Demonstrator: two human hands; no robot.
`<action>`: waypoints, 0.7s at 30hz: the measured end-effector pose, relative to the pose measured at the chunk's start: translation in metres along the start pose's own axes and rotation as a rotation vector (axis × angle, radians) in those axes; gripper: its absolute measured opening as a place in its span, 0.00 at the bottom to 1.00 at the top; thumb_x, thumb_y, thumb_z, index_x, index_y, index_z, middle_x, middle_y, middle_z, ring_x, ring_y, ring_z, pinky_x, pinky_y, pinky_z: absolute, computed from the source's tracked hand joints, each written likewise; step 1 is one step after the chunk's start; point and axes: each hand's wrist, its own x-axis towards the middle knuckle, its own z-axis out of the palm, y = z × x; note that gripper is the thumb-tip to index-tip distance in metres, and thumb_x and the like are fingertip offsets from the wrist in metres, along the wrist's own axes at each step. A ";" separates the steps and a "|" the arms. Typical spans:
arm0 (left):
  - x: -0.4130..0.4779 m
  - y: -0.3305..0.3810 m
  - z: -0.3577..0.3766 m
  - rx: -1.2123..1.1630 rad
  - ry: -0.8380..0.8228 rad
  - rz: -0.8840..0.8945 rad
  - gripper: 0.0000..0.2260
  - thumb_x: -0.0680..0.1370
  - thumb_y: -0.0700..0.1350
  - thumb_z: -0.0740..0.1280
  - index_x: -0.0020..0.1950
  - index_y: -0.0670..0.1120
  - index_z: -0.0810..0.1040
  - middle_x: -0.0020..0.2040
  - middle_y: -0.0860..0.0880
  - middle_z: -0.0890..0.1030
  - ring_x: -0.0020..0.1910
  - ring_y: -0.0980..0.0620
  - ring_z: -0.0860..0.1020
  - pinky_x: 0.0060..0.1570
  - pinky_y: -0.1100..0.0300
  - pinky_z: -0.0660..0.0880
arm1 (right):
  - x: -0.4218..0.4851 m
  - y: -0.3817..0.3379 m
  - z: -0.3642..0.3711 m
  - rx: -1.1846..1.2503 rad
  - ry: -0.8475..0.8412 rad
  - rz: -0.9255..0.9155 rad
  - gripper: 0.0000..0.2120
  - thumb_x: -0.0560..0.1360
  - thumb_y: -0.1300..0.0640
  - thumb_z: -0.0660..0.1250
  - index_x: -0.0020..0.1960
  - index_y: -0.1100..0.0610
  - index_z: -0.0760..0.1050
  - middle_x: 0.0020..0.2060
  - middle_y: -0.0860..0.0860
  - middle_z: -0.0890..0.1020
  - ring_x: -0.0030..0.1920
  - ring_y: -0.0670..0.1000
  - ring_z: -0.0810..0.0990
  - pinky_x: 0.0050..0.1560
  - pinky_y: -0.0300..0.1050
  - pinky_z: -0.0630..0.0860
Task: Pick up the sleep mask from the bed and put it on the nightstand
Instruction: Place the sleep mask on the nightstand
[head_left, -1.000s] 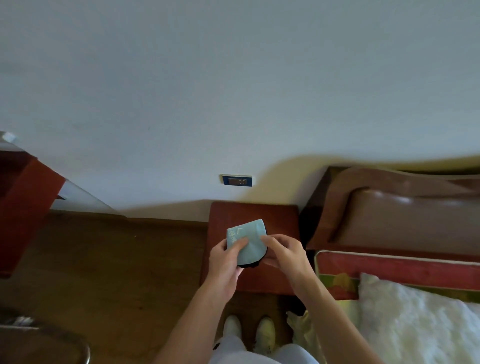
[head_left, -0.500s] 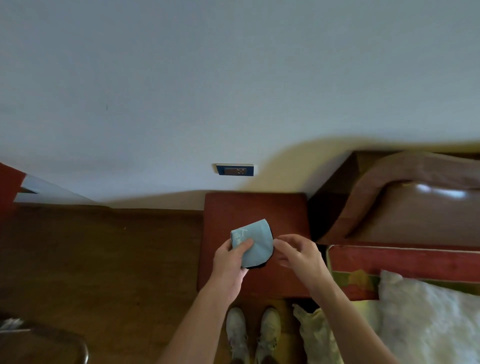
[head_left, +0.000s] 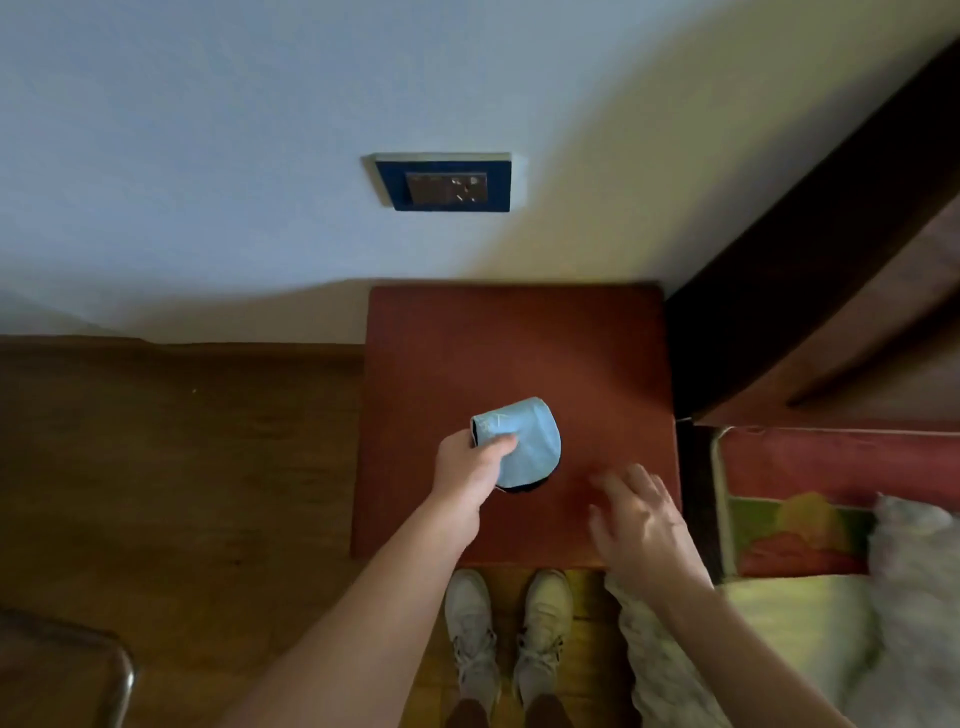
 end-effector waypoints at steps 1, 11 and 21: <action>0.008 -0.004 0.002 0.029 -0.003 0.014 0.05 0.73 0.42 0.72 0.45 0.51 0.80 0.51 0.46 0.84 0.52 0.46 0.82 0.58 0.46 0.78 | -0.002 0.008 0.011 -0.036 0.018 -0.033 0.17 0.72 0.60 0.71 0.60 0.60 0.81 0.58 0.57 0.80 0.57 0.61 0.78 0.56 0.58 0.81; 0.066 -0.018 0.019 0.506 0.117 0.278 0.10 0.74 0.49 0.70 0.52 0.44 0.79 0.50 0.48 0.82 0.44 0.51 0.80 0.33 0.63 0.71 | -0.010 0.039 0.055 -0.190 0.062 -0.091 0.29 0.79 0.44 0.56 0.76 0.55 0.68 0.78 0.55 0.67 0.78 0.59 0.65 0.71 0.58 0.70; 0.013 -0.056 -0.011 1.410 0.155 1.008 0.25 0.80 0.53 0.59 0.74 0.45 0.65 0.73 0.44 0.68 0.69 0.46 0.70 0.56 0.52 0.75 | -0.012 0.042 0.054 -0.232 -0.015 -0.078 0.31 0.80 0.40 0.52 0.80 0.52 0.60 0.81 0.52 0.60 0.80 0.56 0.59 0.74 0.57 0.69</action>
